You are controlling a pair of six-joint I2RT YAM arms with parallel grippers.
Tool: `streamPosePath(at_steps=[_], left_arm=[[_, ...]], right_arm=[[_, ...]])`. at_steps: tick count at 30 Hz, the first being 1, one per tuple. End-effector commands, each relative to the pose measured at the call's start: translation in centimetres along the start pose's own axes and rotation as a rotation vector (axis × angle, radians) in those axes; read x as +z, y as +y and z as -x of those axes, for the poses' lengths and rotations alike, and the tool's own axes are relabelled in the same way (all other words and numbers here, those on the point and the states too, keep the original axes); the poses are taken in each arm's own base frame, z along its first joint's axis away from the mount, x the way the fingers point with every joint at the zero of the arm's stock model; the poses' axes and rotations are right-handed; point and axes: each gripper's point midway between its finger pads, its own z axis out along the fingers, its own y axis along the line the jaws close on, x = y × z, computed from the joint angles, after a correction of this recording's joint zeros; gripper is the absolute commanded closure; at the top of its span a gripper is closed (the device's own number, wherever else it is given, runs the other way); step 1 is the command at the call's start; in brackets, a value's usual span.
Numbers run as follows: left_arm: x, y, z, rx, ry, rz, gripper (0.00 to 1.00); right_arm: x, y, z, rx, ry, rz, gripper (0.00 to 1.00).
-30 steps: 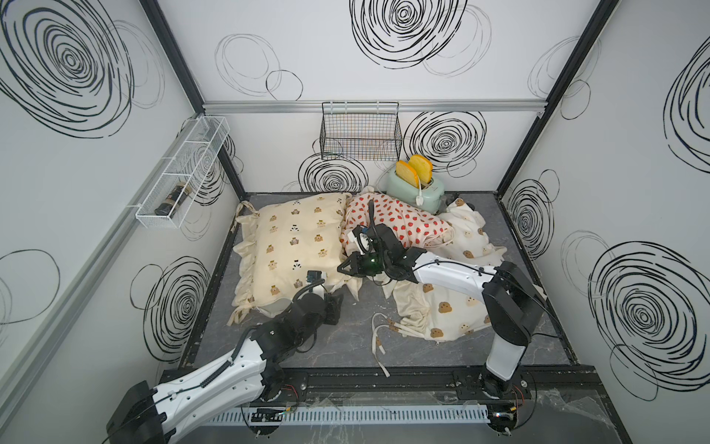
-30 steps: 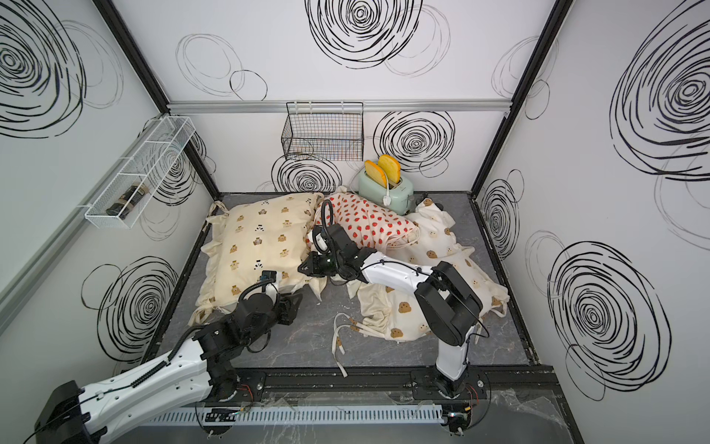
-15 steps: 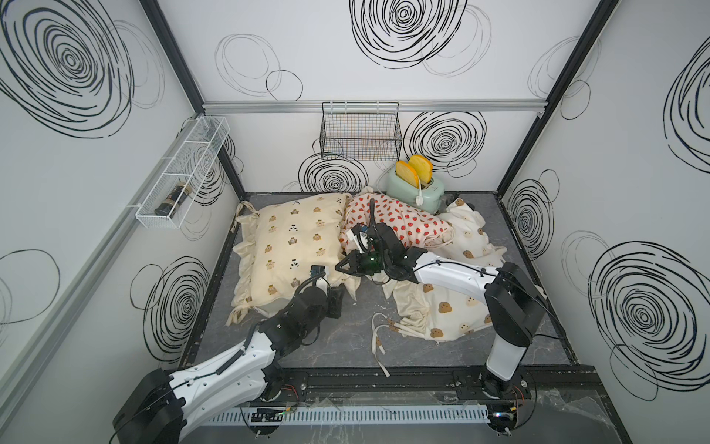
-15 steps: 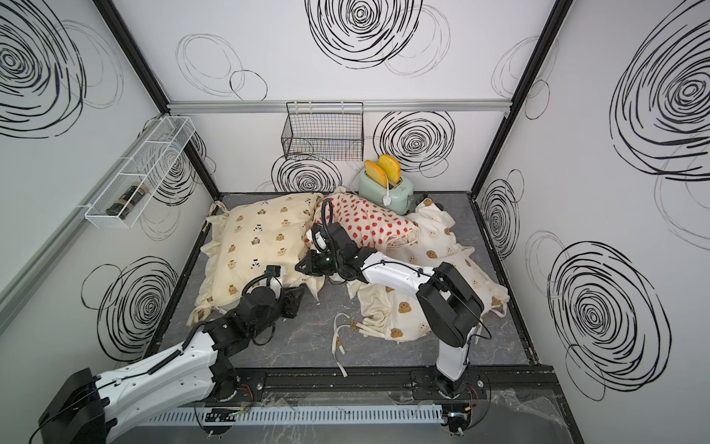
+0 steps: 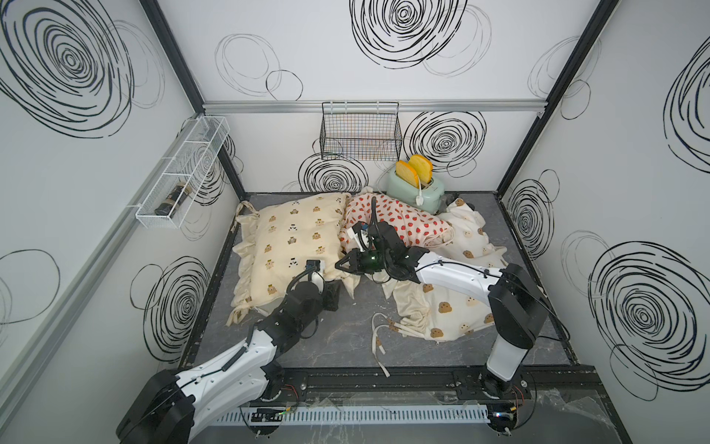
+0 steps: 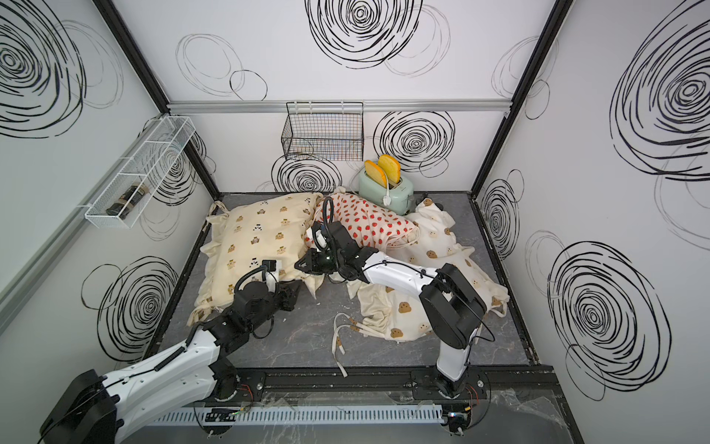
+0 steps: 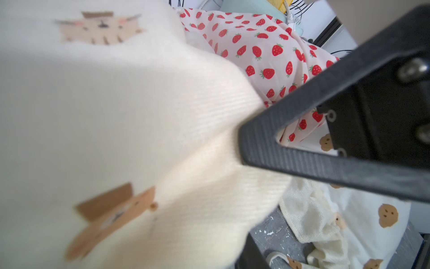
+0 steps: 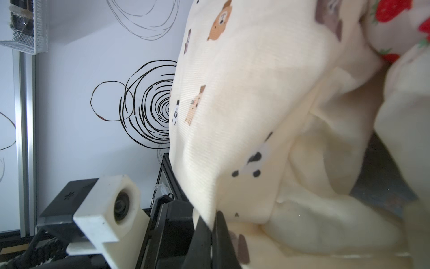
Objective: Zip up pillowcases
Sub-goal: Adjust the pillowcase at the center of the board.
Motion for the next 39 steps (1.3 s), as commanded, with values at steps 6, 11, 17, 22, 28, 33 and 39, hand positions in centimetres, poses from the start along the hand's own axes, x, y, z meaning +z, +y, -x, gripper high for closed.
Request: streamPosePath(at_steps=[6,11,17,22,28,33,39], left_arm=[[-0.8,-1.4,1.7,0.012,-0.085,-0.101,0.74],[-0.6,-0.9,1.8,0.013,-0.078,-0.084,0.77],[-0.2,-0.6,1.7,0.020,-0.067,-0.071,0.74],[-0.2,-1.2,2.2,0.023,-0.088,-0.101,0.77],[-0.3,-1.4,2.5,0.031,-0.098,-0.110,0.85],[-0.3,-1.6,2.6,0.044,-0.092,-0.112,0.91],[-0.7,-1.2,2.5,0.042,-0.086,-0.098,1.00]], right_arm=[[-1.3,3.5,1.0,-0.049,-0.044,0.078,1.00],[-1.3,3.5,1.0,-0.050,-0.045,0.078,1.00],[-1.4,3.7,1.1,-0.052,-0.047,0.081,1.00],[-1.3,3.6,1.2,-0.054,-0.047,0.079,1.00],[-1.3,3.5,1.1,-0.054,-0.048,0.076,1.00],[-1.3,3.4,1.3,-0.054,-0.053,0.073,1.00],[-1.5,2.8,1.5,-0.054,-0.066,0.052,1.00]])
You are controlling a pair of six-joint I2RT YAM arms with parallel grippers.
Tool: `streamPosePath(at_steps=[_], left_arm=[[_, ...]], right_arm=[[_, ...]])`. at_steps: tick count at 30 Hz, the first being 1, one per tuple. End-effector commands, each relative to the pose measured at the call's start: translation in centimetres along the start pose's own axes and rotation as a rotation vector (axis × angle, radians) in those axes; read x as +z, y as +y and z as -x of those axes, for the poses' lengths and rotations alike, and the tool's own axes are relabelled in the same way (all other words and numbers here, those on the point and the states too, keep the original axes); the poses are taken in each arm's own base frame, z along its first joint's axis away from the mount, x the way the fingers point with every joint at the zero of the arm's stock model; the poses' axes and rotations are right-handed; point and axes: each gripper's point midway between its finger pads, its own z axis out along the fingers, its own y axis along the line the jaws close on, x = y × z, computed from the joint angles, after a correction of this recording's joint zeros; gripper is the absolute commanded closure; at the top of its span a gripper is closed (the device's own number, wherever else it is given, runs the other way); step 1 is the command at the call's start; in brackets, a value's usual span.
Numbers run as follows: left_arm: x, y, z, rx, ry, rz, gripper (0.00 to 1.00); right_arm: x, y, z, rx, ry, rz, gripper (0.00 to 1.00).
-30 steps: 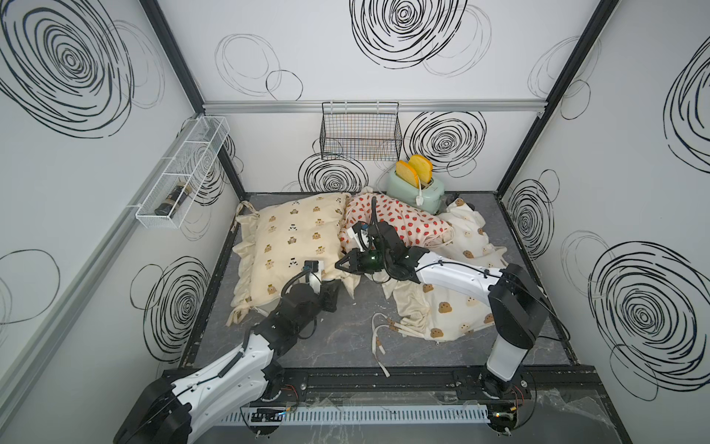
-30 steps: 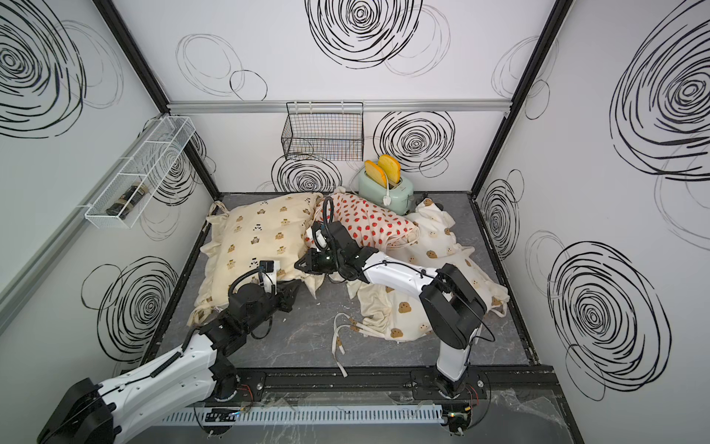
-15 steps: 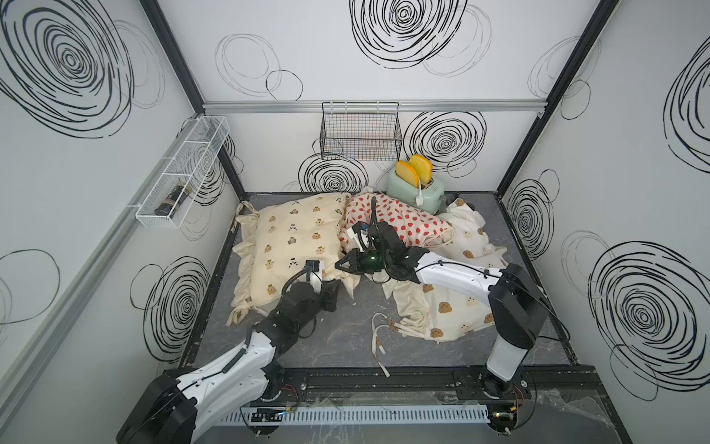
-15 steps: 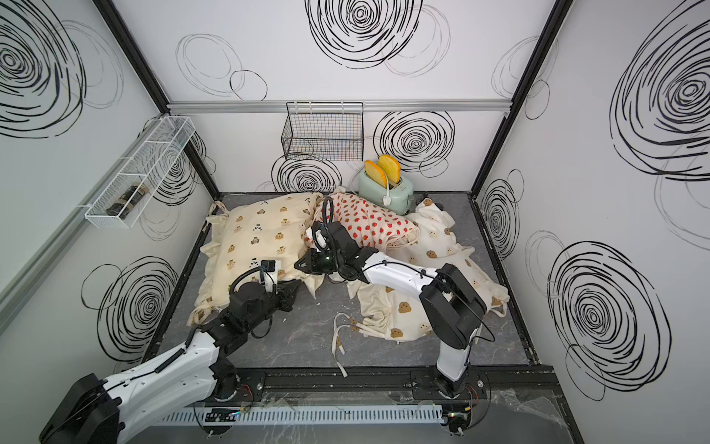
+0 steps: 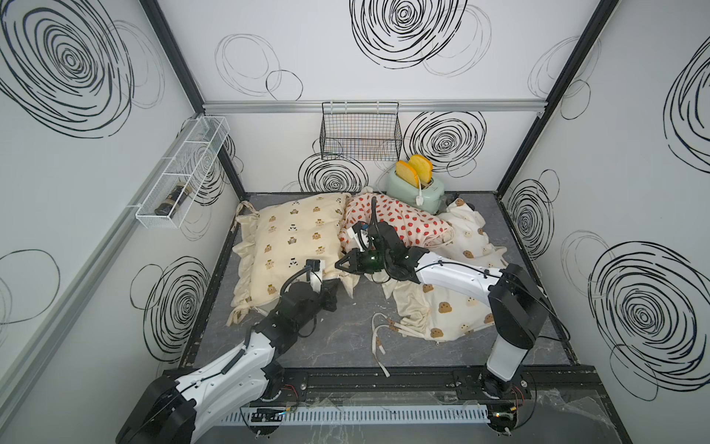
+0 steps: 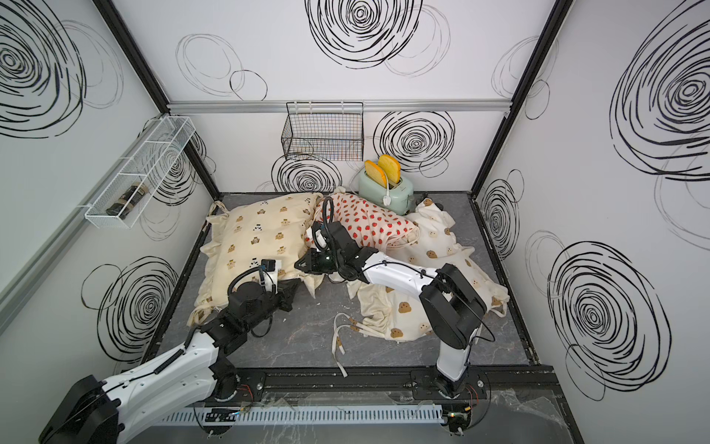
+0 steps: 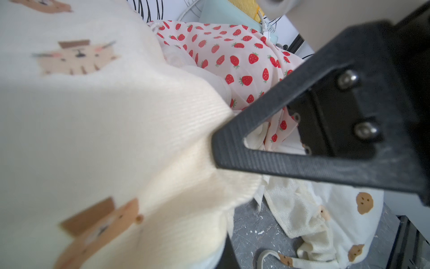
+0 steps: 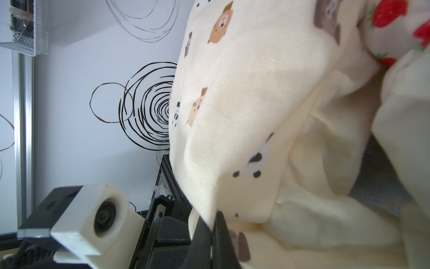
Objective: Zip up pillowcases
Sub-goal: Adjust the pillowcase at the center of the board.
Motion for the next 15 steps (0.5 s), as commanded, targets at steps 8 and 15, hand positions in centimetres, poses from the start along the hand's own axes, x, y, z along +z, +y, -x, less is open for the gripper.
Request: streamPosePath(at_steps=[8,15], left_arm=[[-0.8,-0.3,1.6,0.010,-0.025,0.010,1.00],[-0.9,-0.5,2.0,-0.035,-0.013,0.012,1.00]], right_arm=[[-1.3,2.0,1.4,-0.088,-0.054,0.029,0.94],[-2.7,1.7,1.0,-0.208,-0.062,-0.002,0.68]])
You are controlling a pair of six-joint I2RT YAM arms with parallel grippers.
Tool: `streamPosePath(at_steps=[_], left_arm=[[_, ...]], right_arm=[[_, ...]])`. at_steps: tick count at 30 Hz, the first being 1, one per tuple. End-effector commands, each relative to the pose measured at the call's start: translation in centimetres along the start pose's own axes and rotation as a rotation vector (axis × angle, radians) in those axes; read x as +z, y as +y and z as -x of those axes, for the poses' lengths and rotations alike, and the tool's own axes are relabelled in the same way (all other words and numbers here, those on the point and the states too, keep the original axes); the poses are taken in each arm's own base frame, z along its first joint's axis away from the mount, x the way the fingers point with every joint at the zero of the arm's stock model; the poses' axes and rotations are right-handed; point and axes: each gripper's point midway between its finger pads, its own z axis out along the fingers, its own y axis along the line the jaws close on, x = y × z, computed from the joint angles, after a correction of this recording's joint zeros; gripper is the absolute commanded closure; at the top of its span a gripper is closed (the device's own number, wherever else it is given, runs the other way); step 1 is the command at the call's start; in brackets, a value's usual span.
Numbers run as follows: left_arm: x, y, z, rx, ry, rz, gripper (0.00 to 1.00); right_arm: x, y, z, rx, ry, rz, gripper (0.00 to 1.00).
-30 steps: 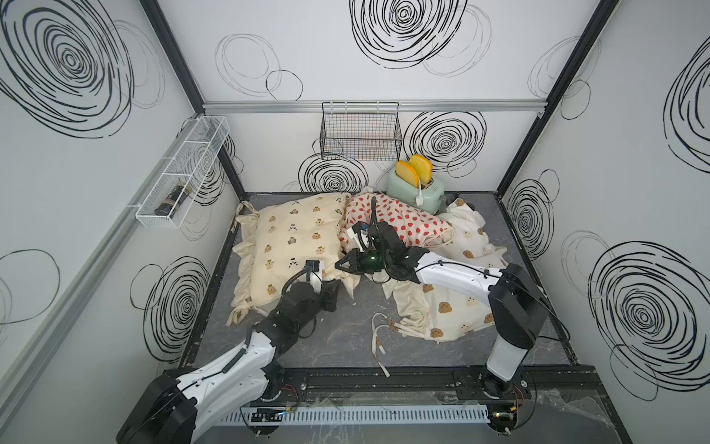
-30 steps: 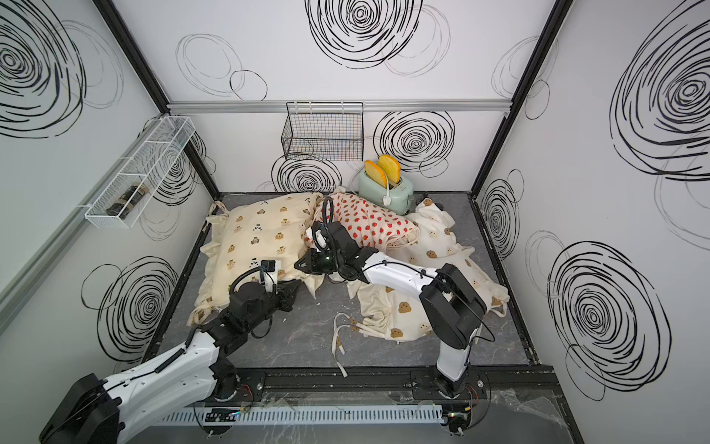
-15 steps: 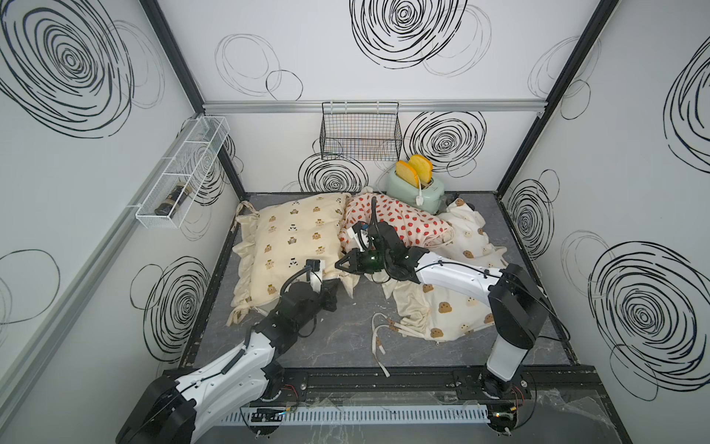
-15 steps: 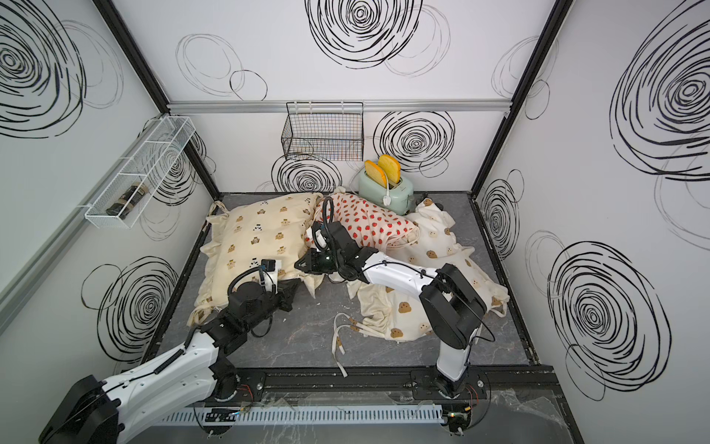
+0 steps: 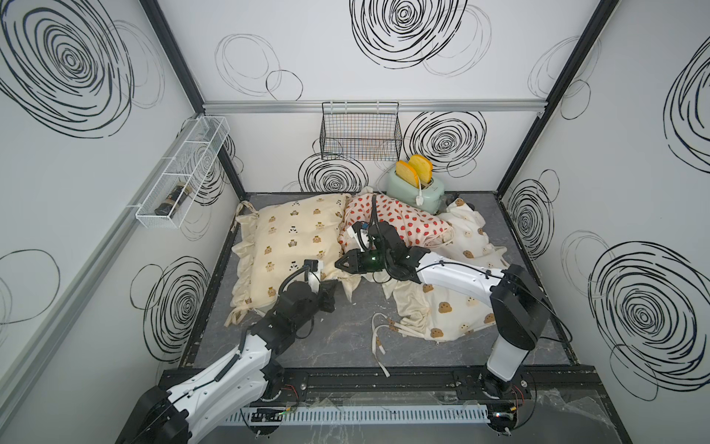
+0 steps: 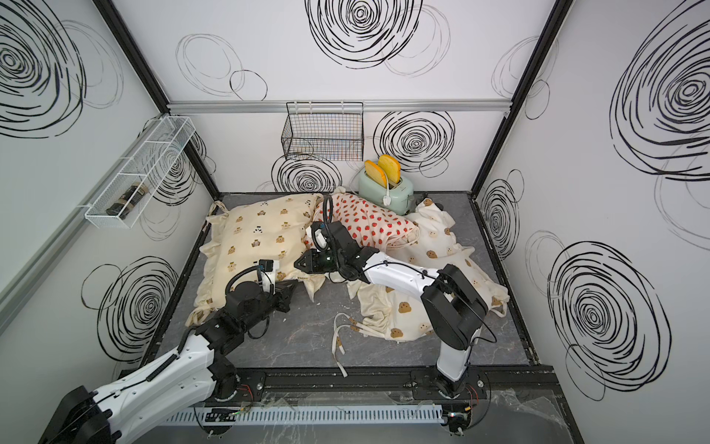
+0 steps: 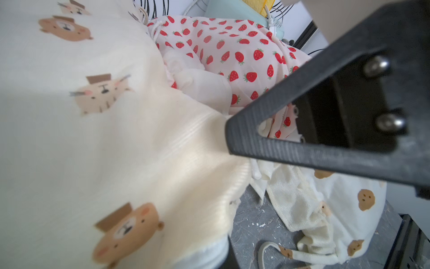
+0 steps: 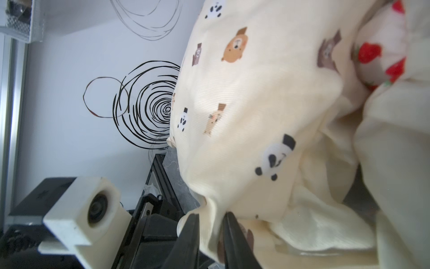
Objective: Zip up pillowcases
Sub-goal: Adjust the pillowcase at the center of the board, then zip the zipper on the pillowcase.
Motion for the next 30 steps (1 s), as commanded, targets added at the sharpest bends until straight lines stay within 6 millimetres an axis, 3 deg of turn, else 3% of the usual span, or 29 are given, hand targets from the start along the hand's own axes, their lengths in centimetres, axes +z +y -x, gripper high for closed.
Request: streamPosePath(at_steps=[1,7,10,14,22,30], left_arm=[[-0.2,-0.9,2.1,-0.030,-0.051,-0.025,1.00],[-0.1,-1.0,2.3,-0.062,-0.045,-0.031,1.00],[-0.1,-1.3,2.3,-0.074,-0.042,-0.047,1.00],[-0.1,-1.3,2.2,-0.090,-0.036,-0.047,1.00],[-0.1,-1.5,2.6,-0.117,-0.041,-0.049,1.00],[0.0,-1.8,2.7,-0.133,-0.038,-0.065,1.00]], right_arm=[[-2.3,1.3,0.7,-0.120,-0.040,0.004,0.65],[-5.4,-2.5,-0.6,-0.241,-0.067,-0.111,0.59],[-5.6,-3.5,-2.2,-0.350,-0.057,-0.100,0.58],[-4.7,-3.6,-3.4,-0.458,-0.066,-0.109,0.54],[-1.7,-3.3,-3.4,-0.566,-0.060,-0.130,0.50],[0.9,-4.0,-2.6,-0.571,-0.048,-0.166,0.53]])
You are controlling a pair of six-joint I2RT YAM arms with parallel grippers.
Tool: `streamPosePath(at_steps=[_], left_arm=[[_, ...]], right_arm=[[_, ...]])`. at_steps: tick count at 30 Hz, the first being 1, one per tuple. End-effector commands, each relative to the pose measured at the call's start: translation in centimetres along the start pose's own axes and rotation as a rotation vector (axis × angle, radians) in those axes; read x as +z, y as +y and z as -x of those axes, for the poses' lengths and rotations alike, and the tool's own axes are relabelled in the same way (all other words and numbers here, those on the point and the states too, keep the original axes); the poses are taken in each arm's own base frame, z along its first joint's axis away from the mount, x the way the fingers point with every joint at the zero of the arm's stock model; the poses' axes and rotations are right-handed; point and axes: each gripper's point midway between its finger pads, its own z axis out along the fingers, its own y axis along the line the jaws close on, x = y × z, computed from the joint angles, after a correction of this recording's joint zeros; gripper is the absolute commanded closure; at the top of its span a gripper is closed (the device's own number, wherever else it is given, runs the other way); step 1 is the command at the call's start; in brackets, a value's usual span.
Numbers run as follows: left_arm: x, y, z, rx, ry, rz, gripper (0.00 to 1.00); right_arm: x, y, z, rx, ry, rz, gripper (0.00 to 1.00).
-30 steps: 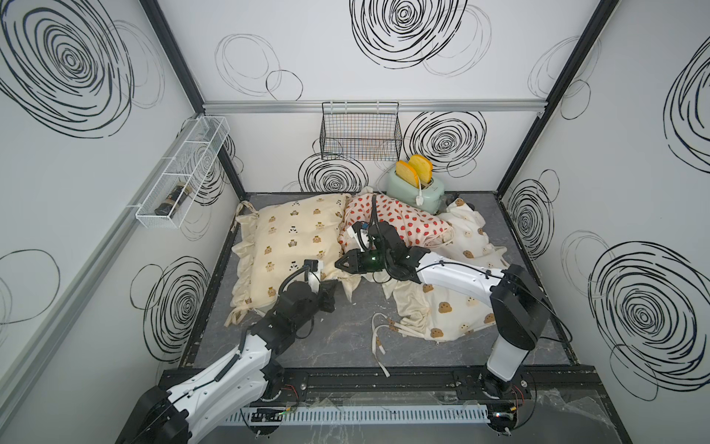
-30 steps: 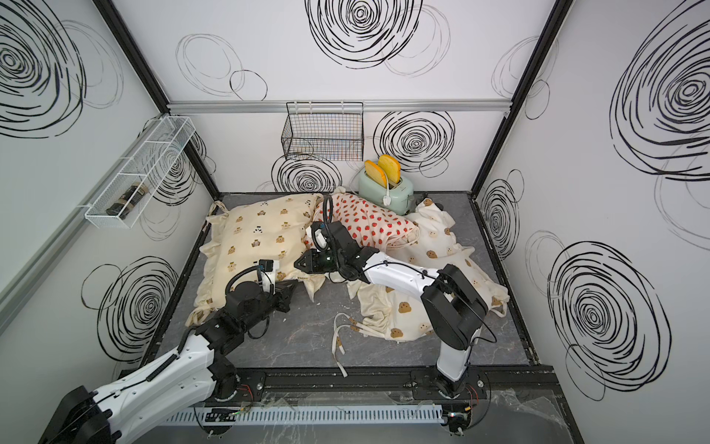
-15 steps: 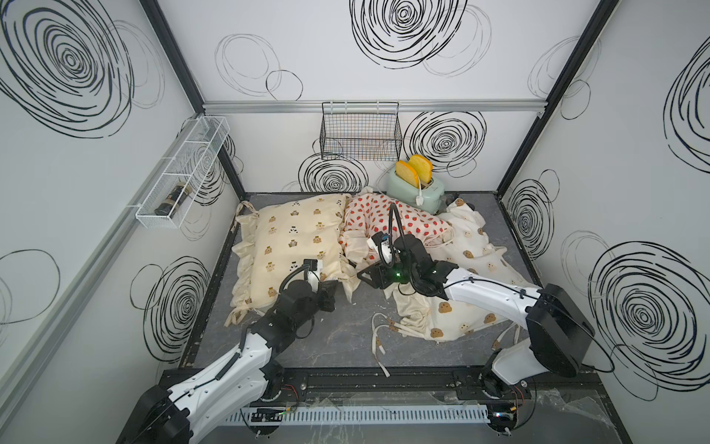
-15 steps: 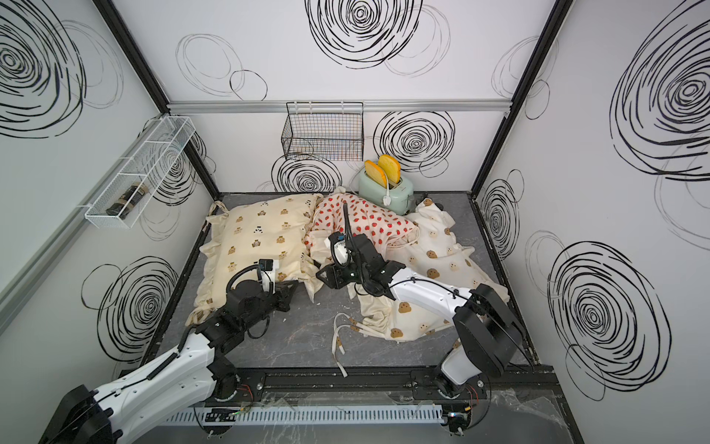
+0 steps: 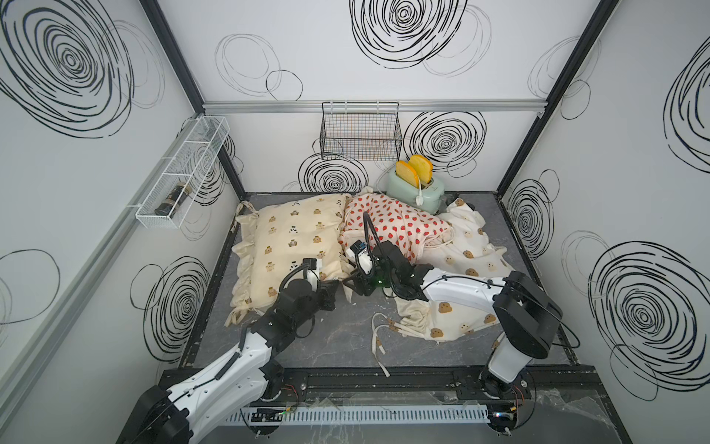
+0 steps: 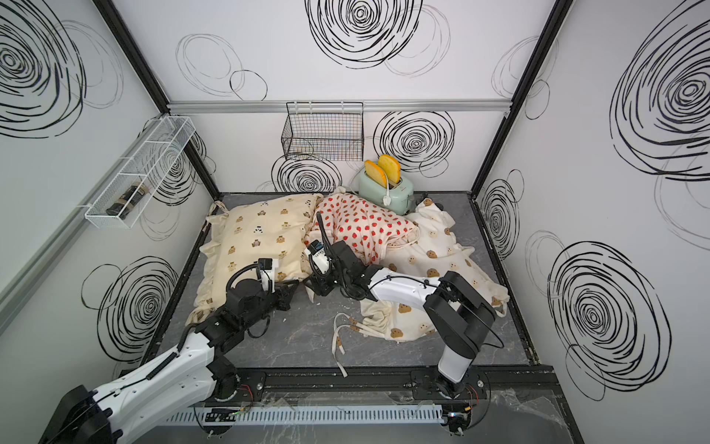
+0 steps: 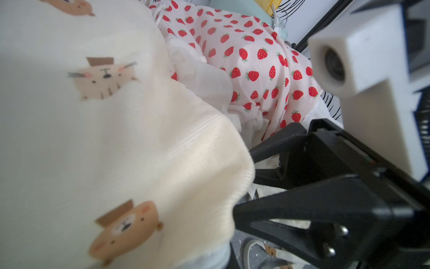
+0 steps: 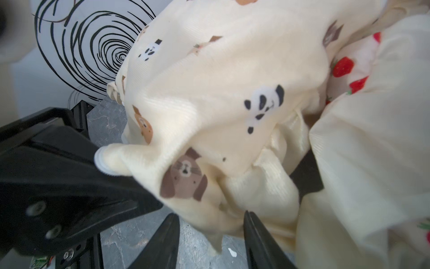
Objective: Zip up pillowcases
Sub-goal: Zip the zipper on the pillowcase.
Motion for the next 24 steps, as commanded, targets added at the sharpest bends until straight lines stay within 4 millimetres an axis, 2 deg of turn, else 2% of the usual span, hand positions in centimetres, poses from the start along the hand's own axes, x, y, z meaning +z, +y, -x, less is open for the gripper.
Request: streamPosePath(at_steps=[1,6,11,14,17,20,24], left_arm=[[-0.1,-1.8,2.6,-0.019,-0.066,-0.055,1.00],[-0.1,-1.8,2.7,-0.042,-0.068,-0.055,1.00],[0.0,-1.4,2.2,-0.090,-0.057,-0.048,1.00],[0.0,-1.3,1.8,-0.117,-0.042,-0.047,1.00],[-0.1,-0.8,1.5,-0.160,-0.037,-0.036,1.00],[-0.4,-0.7,1.4,-0.203,-0.042,-0.048,1.00],[-0.8,0.3,1.2,-0.251,-0.041,-0.017,1.00]], right_arm=[[0.6,0.4,1.9,-0.051,-0.047,-0.005,0.55],[1.2,0.0,1.8,-0.048,-0.044,-0.032,0.70],[0.6,-0.5,2.3,-0.038,-0.056,-0.067,0.84],[0.1,-0.8,2.4,-0.030,-0.058,-0.099,0.96],[-0.2,-1.6,2.4,-0.011,-0.052,-0.145,1.00],[-0.6,-2.4,2.3,0.006,-0.048,-0.188,1.00],[-1.0,-3.2,2.1,0.024,-0.048,-0.214,1.00]])
